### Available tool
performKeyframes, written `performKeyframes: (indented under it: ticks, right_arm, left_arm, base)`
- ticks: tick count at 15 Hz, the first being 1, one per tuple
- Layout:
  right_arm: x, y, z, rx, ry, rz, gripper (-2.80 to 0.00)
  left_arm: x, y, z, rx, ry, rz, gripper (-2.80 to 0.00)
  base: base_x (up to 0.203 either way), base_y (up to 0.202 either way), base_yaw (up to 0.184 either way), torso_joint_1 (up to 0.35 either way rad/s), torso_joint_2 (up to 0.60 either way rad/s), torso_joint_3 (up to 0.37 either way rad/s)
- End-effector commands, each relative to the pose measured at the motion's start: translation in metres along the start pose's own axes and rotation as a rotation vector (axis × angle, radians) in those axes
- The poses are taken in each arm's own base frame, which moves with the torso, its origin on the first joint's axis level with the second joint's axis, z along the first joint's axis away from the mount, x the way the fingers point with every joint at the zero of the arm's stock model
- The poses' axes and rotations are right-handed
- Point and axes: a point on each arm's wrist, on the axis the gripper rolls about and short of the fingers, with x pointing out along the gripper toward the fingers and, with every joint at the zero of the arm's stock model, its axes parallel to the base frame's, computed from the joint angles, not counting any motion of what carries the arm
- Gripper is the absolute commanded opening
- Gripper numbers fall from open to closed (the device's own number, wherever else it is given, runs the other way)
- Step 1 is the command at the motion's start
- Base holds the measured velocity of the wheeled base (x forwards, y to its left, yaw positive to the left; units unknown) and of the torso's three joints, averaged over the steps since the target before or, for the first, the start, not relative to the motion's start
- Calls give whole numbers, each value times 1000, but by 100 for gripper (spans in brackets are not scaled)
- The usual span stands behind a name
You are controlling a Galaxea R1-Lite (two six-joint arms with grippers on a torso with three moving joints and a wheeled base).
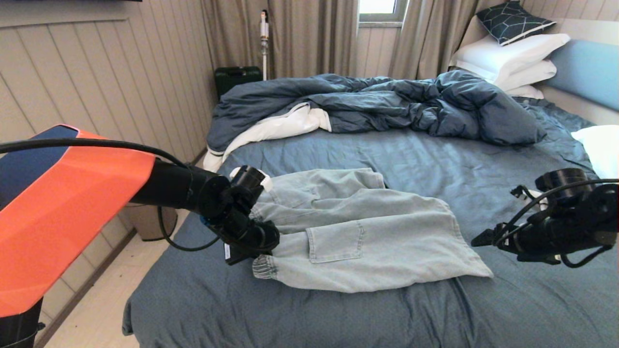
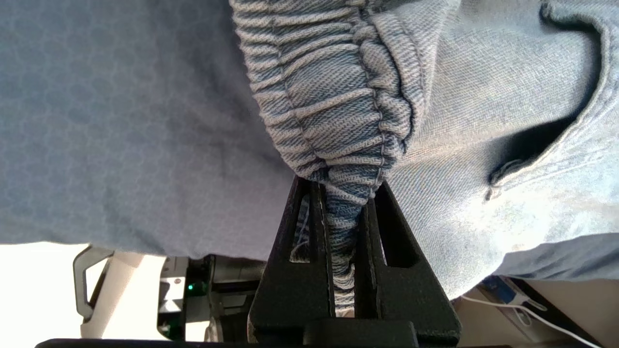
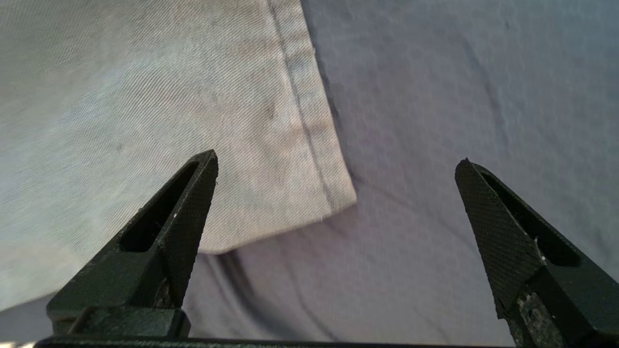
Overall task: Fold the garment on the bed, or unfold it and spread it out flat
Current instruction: Fold the blue shorts
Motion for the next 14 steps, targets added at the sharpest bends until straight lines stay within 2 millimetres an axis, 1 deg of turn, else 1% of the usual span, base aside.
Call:
performKeyframes:
  ticks: [1,3,4,9,10,11,14]
  right_arm:
    - [19,8,-3,-39,47,4,0]
    - [37,6,-8,-76,99,3,0]
    - [44,11,-11,-95,120,10,0]
    - [56,18,-14,-108,145,16,0]
    - [59,19,-15,-109,149,18,-106]
    - [61,22,-15,-115,153,20,-280]
    - [61,24,-15,-119,151,22,-280]
  left_arm:
    - [-2,1,-2,-7,3,3,-280]
    - [-1,2,-2,-6,5,6,-280]
    - [-1,1,-2,-5,3,5,-280]
    - [3,1,-1,-4,8,11,-280]
    - [3,1,-1,-3,7,10,-280]
    - [4,0,-2,-2,8,9,-280]
    - [4,-1,-1,1,3,5,-280]
  base:
    - [0,0,0,0,0,0]
    - [0,0,0,0,0,0]
    - [0,0,0,0,0,0]
    - [0,0,0,0,0,0]
    - [0,0,0,0,0,0]
    - [0,0,0,0,0,0]
    - [0,0,0,0,0,0]
